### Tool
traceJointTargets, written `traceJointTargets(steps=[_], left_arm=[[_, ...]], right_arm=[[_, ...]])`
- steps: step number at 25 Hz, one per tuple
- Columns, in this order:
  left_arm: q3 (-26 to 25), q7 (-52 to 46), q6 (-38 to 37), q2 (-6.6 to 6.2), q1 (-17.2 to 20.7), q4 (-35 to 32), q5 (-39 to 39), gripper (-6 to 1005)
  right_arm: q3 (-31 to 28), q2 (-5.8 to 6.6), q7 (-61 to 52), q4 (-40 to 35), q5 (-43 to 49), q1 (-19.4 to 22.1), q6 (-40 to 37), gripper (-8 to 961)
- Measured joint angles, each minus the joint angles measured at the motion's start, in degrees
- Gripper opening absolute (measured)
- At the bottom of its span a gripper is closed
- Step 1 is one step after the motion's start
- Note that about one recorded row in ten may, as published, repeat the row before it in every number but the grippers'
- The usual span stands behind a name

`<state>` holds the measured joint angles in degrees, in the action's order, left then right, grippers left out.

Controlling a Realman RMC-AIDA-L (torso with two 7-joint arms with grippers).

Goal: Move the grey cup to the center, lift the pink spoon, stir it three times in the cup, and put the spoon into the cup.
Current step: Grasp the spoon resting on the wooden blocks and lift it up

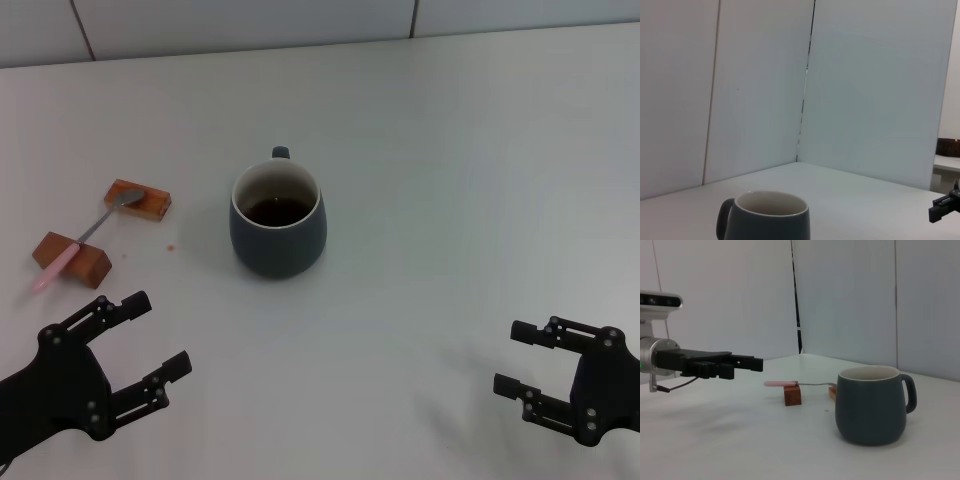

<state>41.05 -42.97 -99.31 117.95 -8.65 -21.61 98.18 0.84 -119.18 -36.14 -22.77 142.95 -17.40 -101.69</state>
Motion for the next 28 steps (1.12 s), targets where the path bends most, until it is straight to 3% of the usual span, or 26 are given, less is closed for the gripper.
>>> traceJointTargets(steps=[15,17,22,25,26,27,28], left_arm=[[0.21,-0.12,1.24,0.10,0.32,0.63,-0.11,795],[-2.14,-2.52,0.15,0.15,-0.09,2.82,-1.63,795],[-14.50,-17.80,-3.94,0.17,-1.30,12.05,-7.64,795],[-20.55,-29.99,-3.82,0.07,-1.47,12.26,-8.14,794],[-20.55,-29.99,-3.82,0.07,-1.47,12.26,-8.14,794],[-23.72,-40.00,-2.46,-0.29,-1.65,12.00,-8.16,794],[-24.11,-42.48,-1.80,-0.36,-1.69,11.96,-8.18,794]], right_arm=[[-0.05,0.08,0.03,0.05,-0.02,-0.68,0.12,624],[-0.05,0.09,0.03,0.03,-0.03,-0.74,0.25,624],[-0.05,0.08,0.02,0.08,-0.34,-0.79,0.52,624],[-0.05,0.05,-0.06,0.09,-0.38,-0.79,0.55,624],[-0.05,0.07,-0.19,0.10,-0.40,-0.79,0.56,624],[-0.05,0.07,-0.19,0.10,-0.40,-0.79,0.56,624],[-0.05,0.09,-0.25,0.10,-0.40,-0.79,0.57,624]])
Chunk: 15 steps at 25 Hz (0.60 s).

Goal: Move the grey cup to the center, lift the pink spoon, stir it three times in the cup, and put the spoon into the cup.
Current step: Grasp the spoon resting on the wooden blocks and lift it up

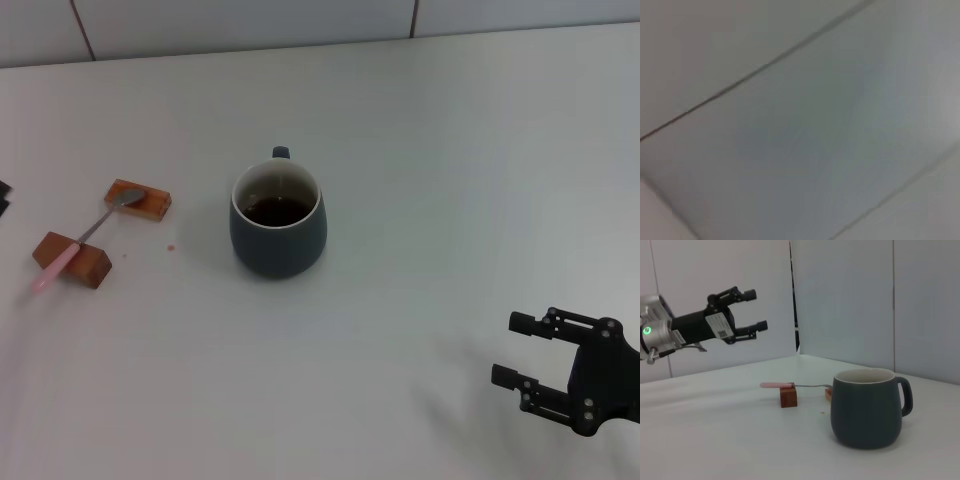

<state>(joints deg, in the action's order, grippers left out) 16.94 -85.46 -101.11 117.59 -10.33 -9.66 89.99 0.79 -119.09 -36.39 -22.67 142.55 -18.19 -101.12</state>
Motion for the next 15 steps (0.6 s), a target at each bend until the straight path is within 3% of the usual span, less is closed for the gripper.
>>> traceJointTargets(steps=[3,6,15], left_arm=[[-0.68,-12.76,5.69,0.08,0.26,0.00,0.02,794],[-1.07,-19.09,9.67,0.09,0.84,-0.01,0.02,793],[-1.12,-28.24,17.08,-0.58,2.52,-2.99,0.54,793]], right_arm=[[0.00,0.01,-0.16,0.00,0.00,0.00,0.03,624],[0.00,0.01,-0.17,0.00,-0.01,0.00,0.05,623],[0.00,-0.09,-0.29,1.25,0.00,0.09,0.20,623]])
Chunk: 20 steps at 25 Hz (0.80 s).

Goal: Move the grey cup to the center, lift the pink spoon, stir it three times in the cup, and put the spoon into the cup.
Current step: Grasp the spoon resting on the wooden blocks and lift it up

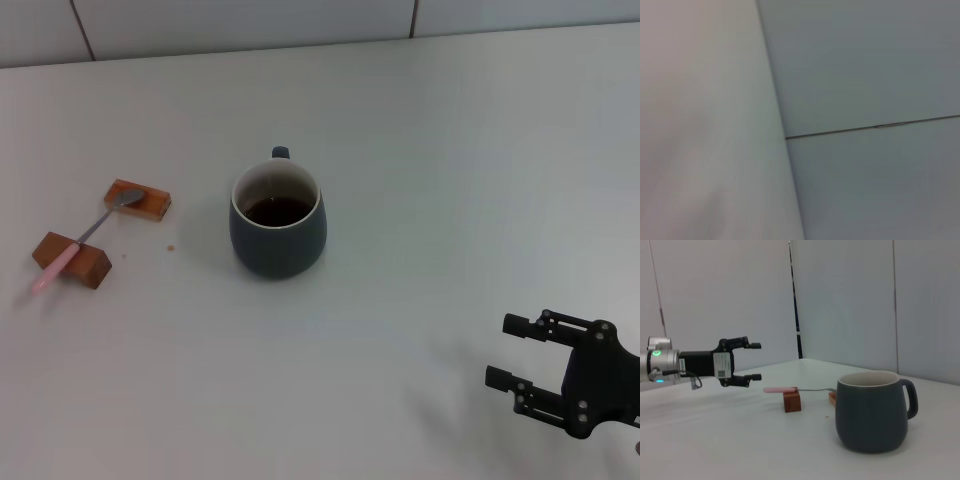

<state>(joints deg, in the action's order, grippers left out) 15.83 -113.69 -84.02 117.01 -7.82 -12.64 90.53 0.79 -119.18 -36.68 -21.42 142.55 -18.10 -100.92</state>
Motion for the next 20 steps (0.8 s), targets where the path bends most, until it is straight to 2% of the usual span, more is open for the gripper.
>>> traceJointTargets(steps=[12,20], left_arm=[[5.79,-9.44,2.54,-0.63,-0.54,-0.10,0.26,792],[9.43,-11.33,4.25,-0.74,-0.72,0.10,0.26,791]], right_arm=[[0.00,0.00,-0.49,1.38,0.00,-0.55,0.47,623],[0.00,0.00,-0.84,1.49,0.00,-1.06,0.47,623]])
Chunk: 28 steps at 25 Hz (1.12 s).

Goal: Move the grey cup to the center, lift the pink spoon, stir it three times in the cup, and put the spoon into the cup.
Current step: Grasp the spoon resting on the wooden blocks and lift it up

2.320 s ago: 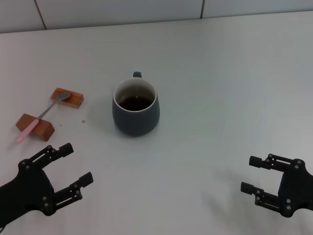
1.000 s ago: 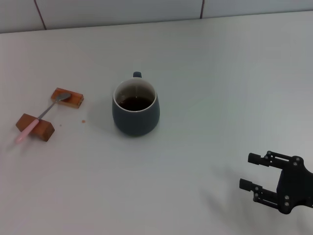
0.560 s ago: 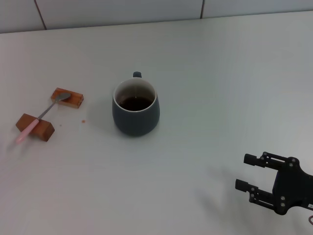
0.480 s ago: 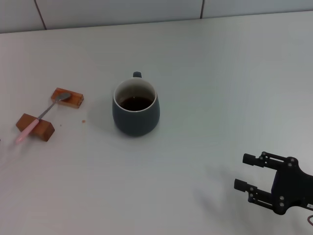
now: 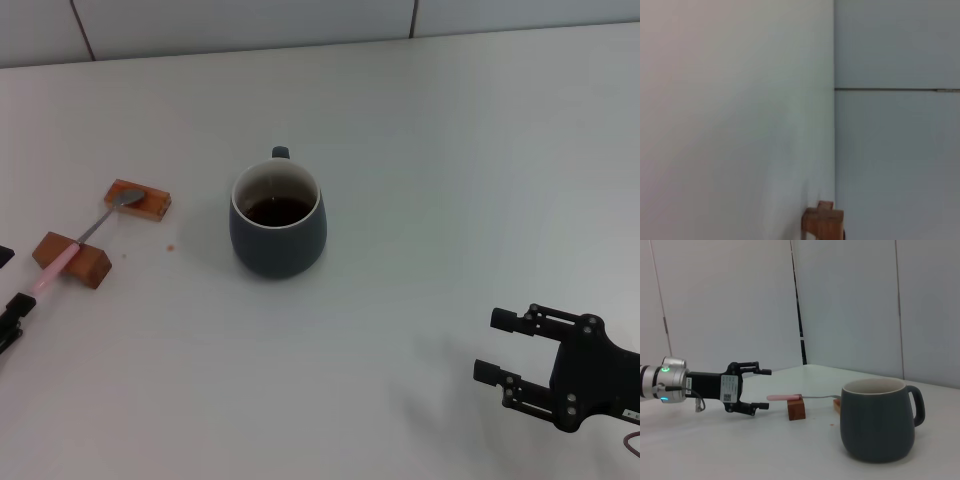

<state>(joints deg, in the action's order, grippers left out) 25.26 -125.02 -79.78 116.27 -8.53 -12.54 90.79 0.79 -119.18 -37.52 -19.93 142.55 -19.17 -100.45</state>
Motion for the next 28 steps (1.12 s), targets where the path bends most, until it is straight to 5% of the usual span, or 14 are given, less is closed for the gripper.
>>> traceJointTargets(steps=[28], left_arm=[[2.39,-2.62,2.11,0.89,-3.48,0.44,0.00,788]], right_arm=[[-0.48,0.00,-0.62,-0.02,-0.18,-0.58,0.09,623]])
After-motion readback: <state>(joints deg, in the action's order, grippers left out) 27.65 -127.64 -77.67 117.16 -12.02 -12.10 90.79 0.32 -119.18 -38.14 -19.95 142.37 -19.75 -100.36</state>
